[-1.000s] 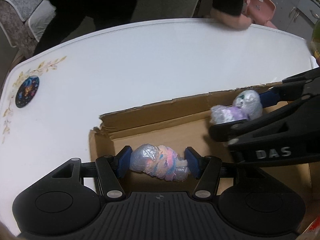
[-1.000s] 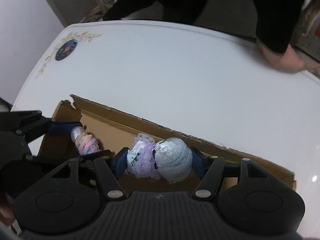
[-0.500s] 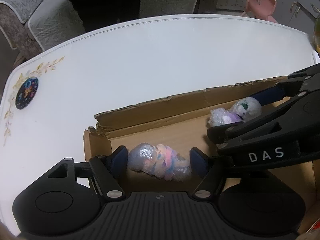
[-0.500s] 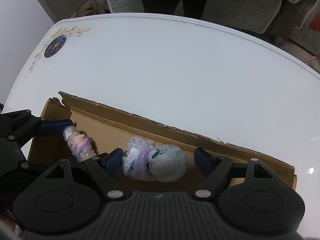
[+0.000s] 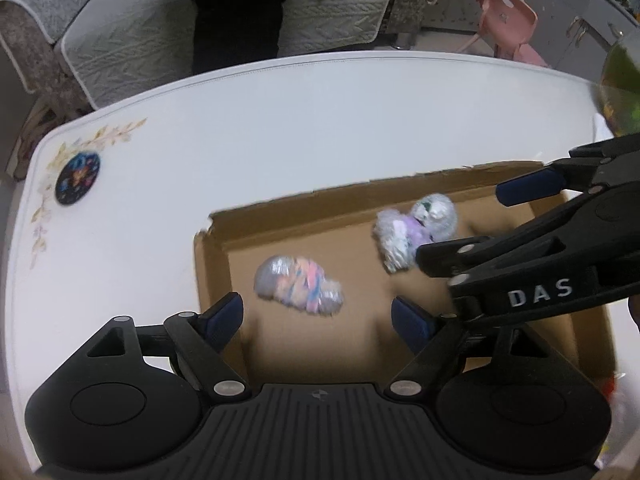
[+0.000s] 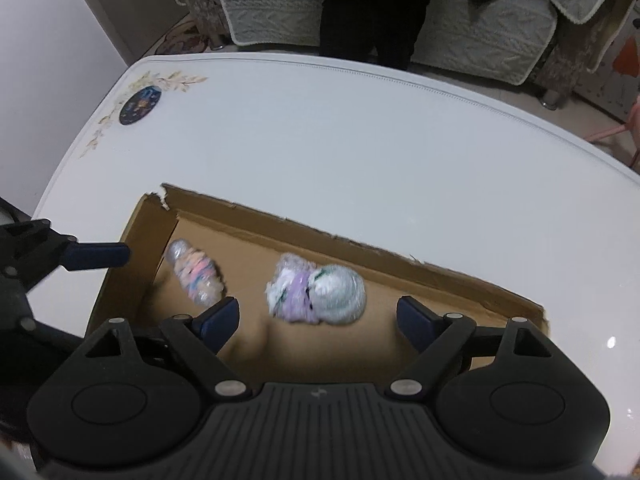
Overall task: Organize objects
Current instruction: 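Carry both bundles into the cardboard box and open both tools, then grasp the orange bag bundle with left tool while right tool grasps the pink fluffy toy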
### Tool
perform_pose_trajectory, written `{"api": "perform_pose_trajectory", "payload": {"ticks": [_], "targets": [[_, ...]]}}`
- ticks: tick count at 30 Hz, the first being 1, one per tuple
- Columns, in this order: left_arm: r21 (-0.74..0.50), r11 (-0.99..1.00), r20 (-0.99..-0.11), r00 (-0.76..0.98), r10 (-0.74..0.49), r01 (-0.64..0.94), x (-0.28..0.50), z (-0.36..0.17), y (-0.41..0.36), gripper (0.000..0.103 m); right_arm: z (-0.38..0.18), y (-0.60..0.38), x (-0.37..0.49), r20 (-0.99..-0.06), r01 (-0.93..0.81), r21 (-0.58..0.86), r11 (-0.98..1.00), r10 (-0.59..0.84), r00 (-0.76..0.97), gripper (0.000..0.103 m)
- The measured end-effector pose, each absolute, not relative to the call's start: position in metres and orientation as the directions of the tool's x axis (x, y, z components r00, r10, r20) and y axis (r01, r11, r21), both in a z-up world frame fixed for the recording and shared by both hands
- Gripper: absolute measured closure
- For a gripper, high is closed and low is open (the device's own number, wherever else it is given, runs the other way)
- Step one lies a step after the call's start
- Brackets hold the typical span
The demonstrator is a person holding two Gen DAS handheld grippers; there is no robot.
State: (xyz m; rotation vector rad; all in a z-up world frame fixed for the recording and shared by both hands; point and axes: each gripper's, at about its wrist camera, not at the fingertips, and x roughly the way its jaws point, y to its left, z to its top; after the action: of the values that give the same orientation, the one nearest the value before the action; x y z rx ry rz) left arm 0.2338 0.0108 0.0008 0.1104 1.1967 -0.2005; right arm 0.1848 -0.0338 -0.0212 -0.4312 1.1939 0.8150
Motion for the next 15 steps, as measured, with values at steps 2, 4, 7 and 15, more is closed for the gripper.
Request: {"api": "perform_pose_trajectory", "payload": {"ticks": [2,4,7,15], "targets": [[-0.029,0.978,-0.936,0.337,-0.098,0.205,0.226,0.008,0.015,0.018,-0.020,-0.032,0.182,-0.934,-0.757,0.116,0.643,0.331,0.138,0.018],[-0.047,0.982,-0.948,0.302,-0.102,0.182,0.219,0.013,0.019,0.018,-0.017,-0.038,0.175,-0.935,-0.760,0.114,0.640,0.328,0.135,0.016],[-0.048,0.983,-0.952,0.290,-0.099,0.176,0.204,0.024,0.023,0.018,-0.011,-0.045,0.168,-0.937,-0.772,0.111,0.626,0.324,0.128,0.016],[-0.018,0.981,-0.943,0.323,-0.082,0.195,0.136,0.042,0.039,0.012,0.009,-0.094,0.130,-0.921,-0.809,0.105,0.579,0.363,0.140,0.011]]}}
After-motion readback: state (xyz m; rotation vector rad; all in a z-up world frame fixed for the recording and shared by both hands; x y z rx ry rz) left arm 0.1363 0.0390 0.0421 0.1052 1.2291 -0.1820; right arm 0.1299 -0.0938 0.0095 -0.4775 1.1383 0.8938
